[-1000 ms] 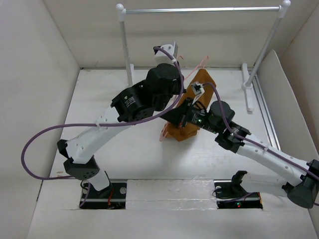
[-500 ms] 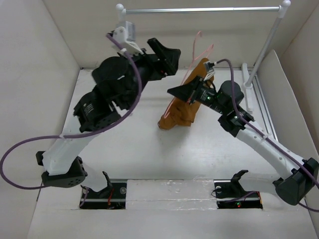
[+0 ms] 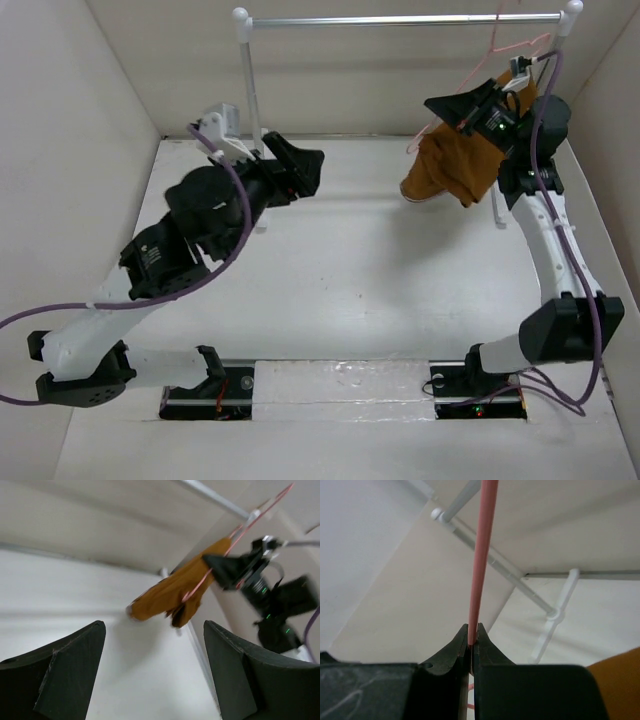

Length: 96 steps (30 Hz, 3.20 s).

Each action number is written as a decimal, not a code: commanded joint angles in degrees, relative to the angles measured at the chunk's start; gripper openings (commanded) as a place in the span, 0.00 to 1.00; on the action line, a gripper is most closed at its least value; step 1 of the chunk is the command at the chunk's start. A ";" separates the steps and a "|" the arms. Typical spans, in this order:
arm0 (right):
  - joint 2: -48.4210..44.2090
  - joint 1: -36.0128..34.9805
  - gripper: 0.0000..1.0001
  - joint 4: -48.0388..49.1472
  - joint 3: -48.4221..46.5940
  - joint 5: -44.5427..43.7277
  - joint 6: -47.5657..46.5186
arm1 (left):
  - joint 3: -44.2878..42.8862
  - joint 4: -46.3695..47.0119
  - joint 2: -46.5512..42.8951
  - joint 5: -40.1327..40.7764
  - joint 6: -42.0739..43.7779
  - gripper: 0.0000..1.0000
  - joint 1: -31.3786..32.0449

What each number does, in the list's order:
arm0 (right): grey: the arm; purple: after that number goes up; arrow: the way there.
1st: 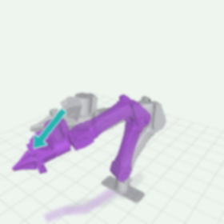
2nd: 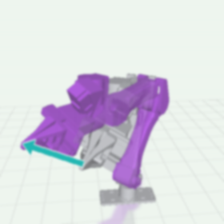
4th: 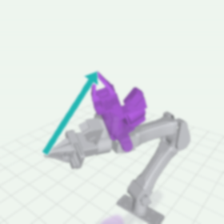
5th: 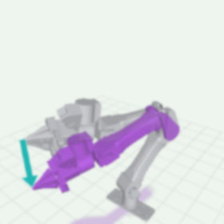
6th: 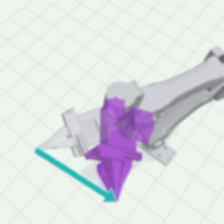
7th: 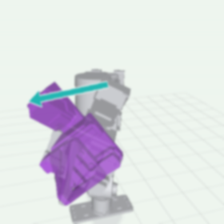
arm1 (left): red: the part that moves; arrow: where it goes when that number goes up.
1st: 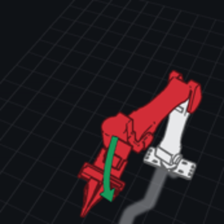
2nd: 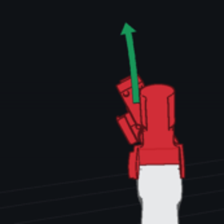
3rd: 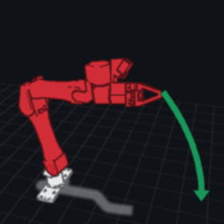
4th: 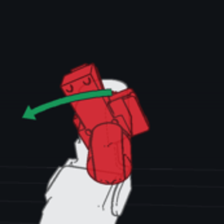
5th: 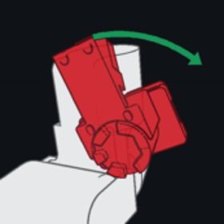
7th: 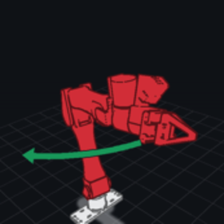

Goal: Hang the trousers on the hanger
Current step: Place the hanger at the clothesline.

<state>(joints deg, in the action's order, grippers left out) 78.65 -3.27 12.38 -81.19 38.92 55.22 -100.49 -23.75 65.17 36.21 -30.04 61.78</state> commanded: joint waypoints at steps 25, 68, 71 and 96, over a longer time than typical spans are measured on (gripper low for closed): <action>5.46 -3.93 0.00 16.97 -4.77 4.24 1.03 | 13.83 -3.85 -3.47 -4.30 -9.33 0.73 -0.08; 30.86 20.05 0.00 29.28 -19.98 16.81 11.93 | 15.06 -6.92 -4.70 -5.09 -13.90 0.72 -0.08; 30.42 21.28 0.00 28.40 -18.13 16.98 10.61 | 15.32 -6.93 -4.79 -5.18 -14.34 0.72 -0.08; 22.26 25.94 0.97 10.07 -12.25 15.68 -5.72 | 11.46 -7.63 -2.32 -3.43 -10.92 0.73 -0.08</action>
<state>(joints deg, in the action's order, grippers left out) 107.42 21.67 26.70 -93.34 55.94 56.62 -86.08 -31.31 62.52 30.79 -42.87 61.78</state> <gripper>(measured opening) 0.966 0.723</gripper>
